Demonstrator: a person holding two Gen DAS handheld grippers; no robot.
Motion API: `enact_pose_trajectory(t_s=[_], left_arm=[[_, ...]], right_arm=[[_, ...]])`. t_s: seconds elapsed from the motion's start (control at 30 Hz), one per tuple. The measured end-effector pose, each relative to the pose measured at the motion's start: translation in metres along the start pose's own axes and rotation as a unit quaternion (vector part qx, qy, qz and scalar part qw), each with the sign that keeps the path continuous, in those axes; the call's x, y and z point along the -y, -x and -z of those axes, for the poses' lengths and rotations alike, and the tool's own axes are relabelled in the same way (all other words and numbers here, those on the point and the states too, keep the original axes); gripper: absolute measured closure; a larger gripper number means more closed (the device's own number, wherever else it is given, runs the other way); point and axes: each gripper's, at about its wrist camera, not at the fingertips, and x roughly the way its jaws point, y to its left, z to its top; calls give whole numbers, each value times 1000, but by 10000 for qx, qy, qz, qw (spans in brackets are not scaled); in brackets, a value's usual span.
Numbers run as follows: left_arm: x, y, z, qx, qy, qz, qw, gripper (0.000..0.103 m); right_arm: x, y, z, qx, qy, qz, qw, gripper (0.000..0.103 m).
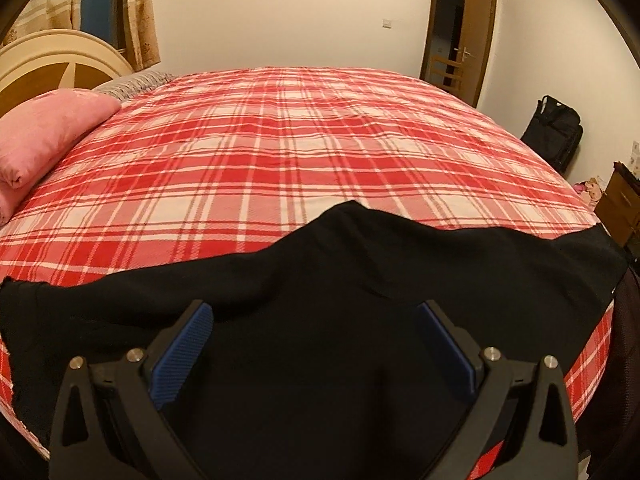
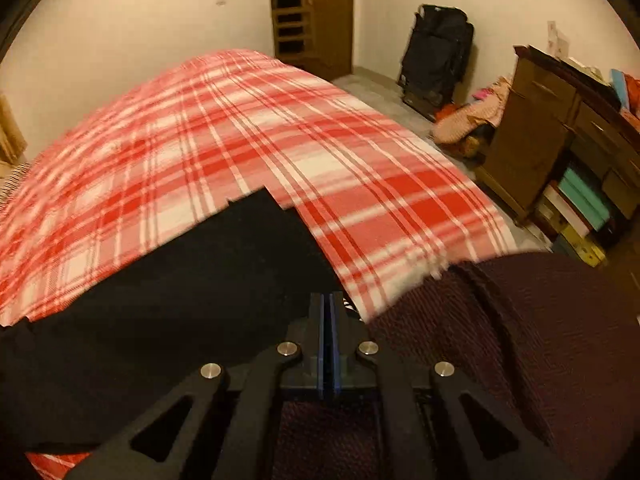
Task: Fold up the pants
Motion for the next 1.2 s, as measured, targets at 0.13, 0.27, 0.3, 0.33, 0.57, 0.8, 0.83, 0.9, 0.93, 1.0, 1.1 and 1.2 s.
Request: enact_pose_trajectory(t_s=[0.13,0.27,0.3,0.33,0.57,0.8,0.83,0.9,0.93,1.0,1.1,1.2], left_arm=[[4,-5,-2,-77,13,120,9999,0],[18,-1,-4,-52,-162,320,9993,0],[21,1,-4,-19,-219,353,9991,0],[26,1,-3,-17,-290,433,9986,0],[74,-10,4,-229,-867,1010,9908,0],[108,-22,22,-442,-1206,1220,9842,1],[108,-28,29,-642,-1147,1278,9830,1],[110,-28,38,-600,-1293,1138,9832,1],[117,-26,47,-579,-1653,950,9799,1],[121,-22,56,-539,-1907,839,9766,0],[114,-18,57,-660,-1821,935,9766,0],[111,-15,60,-669,-1792,953,9769,0]], right_arm=[[-1,-21,4,-80,178,399,9990,101],[-1,-26,-8,-187,268,885,9955,101],[4,-21,-11,-132,88,979,9951,100],[8,-14,-13,20,-94,1125,9936,100],[-91,25,1,515,593,-1169,9900,100],[-236,-13,39,-116,1946,-2155,9568,100],[-241,-13,41,13,2038,-2036,9576,100],[-249,-18,35,26,2136,-1765,9608,100],[-246,-27,27,-108,1904,-1753,9659,103],[-234,-47,14,-378,1277,-2021,9703,103],[-232,-34,11,-122,1087,-2014,9734,103],[-226,1,21,363,1001,-2462,9634,100]])
